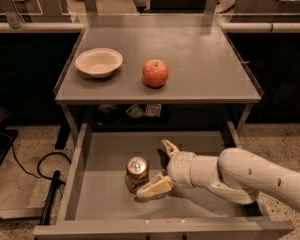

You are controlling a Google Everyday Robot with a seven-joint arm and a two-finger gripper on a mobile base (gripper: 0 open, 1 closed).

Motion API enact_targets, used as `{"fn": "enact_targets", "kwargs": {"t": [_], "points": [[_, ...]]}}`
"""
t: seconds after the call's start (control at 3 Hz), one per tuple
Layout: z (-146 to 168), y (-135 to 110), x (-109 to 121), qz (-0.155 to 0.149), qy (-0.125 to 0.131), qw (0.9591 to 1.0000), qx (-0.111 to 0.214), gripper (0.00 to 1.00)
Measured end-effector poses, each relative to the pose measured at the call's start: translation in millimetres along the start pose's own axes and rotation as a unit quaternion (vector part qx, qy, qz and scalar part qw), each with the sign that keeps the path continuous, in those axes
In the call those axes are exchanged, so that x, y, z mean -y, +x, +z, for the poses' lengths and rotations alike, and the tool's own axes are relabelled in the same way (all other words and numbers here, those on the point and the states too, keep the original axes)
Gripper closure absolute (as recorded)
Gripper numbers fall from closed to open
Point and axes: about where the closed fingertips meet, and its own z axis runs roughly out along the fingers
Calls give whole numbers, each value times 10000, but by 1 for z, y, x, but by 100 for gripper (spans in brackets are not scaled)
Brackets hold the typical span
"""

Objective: Pick orange can from top drawer and place on counter

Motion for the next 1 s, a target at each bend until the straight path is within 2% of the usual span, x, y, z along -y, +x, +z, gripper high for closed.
{"fn": "enact_targets", "kwargs": {"t": [0.67,1.0], "points": [[0,-8,-6,-77,-2,9999,107,0],[5,-29,-16,-312,59,9993,184,0]]}}
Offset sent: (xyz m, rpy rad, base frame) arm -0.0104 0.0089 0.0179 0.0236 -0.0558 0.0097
